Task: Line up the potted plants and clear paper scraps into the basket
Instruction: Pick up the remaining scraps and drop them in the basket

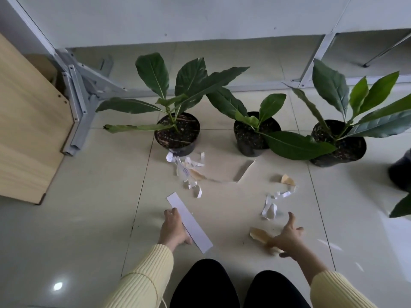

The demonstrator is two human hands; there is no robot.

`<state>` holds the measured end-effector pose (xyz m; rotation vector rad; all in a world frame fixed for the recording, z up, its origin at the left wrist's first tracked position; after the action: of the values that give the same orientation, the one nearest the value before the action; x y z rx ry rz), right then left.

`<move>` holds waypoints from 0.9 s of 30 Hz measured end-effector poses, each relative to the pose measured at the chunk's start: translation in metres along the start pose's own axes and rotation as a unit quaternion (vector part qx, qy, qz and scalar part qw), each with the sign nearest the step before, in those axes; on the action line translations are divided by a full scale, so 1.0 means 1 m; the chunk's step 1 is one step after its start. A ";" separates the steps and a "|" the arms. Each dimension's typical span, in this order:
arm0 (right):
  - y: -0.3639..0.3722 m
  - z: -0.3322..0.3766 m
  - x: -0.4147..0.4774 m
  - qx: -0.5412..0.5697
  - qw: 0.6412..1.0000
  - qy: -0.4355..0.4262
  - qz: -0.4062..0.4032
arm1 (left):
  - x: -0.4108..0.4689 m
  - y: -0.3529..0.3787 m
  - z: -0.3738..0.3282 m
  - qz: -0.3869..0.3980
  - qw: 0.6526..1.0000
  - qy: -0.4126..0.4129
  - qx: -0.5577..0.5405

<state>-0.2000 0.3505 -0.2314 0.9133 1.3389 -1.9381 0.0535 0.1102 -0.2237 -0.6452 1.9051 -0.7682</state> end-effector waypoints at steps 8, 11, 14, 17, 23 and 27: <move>0.034 0.059 0.009 -0.010 0.986 -0.160 -0.049 | 0.033 0.001 -0.021 -0.049 0.998 -0.015 -0.025; 0.046 0.090 0.011 0.016 0.979 -0.200 -0.035 | 0.049 -0.003 -0.031 -0.059 0.997 -0.012 -0.048; 0.064 0.119 0.013 0.015 0.972 -0.235 -0.004 | 0.063 -0.006 -0.045 -0.086 0.991 0.039 -0.094; 0.077 0.143 0.011 0.026 0.959 -0.278 0.035 | 0.074 -0.006 -0.054 -0.068 0.986 0.087 -0.124; 0.005 0.128 0.019 0.124 0.937 -0.230 -0.233 | 0.091 -0.047 -0.042 -0.088 0.994 0.068 -0.003; -0.042 0.092 0.039 0.106 0.938 -0.061 -0.324 | 0.107 -0.067 -0.032 -0.070 0.995 0.050 0.057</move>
<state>-0.2744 0.2723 -0.2176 0.4511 1.4992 -2.6288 -0.0121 -0.0024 -0.2243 -0.6841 1.9054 -1.0078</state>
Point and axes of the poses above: each hand's wrist, its own x-axis towards the middle knuckle, its own y-axis out of the palm, z = x × y, the point moved 7 cm from there along x, towards the middle knuckle, and after that the axes turned 6 degrees about y, right-handed, at the moved point
